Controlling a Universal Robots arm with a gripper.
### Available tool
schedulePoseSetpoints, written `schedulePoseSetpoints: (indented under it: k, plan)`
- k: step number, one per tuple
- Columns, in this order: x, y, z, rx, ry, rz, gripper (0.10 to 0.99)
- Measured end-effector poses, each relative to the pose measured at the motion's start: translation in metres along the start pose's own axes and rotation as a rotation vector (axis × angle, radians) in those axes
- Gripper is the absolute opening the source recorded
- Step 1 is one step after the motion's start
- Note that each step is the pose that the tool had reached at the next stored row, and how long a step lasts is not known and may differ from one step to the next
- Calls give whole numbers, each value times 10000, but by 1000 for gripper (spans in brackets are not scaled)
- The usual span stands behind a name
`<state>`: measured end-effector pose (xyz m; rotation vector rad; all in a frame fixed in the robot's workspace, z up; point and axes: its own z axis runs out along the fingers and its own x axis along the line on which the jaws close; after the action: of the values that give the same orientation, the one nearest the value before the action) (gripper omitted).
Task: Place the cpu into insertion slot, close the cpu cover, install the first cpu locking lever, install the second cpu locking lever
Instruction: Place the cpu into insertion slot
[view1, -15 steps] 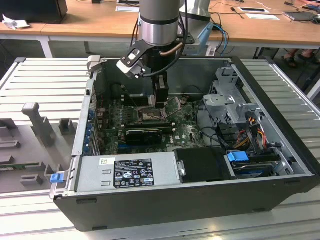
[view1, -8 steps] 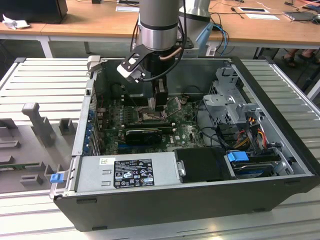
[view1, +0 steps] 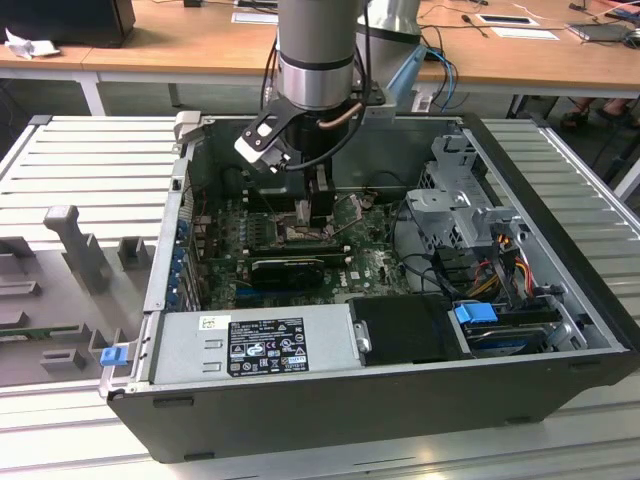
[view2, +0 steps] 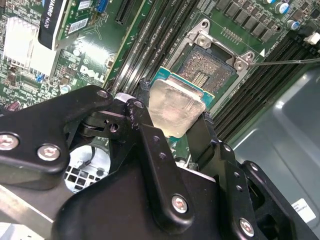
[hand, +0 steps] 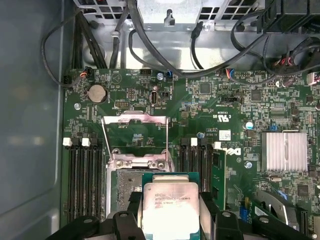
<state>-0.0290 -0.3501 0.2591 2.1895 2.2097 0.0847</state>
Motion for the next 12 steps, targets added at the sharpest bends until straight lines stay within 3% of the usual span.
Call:
schedulePoseSetpoints:
  k: [8, 12]
  plan:
    - [28, -10, 108, 0, 1, -10, 541]
    - [99, -28, 159, 0, 1, -9, 541]
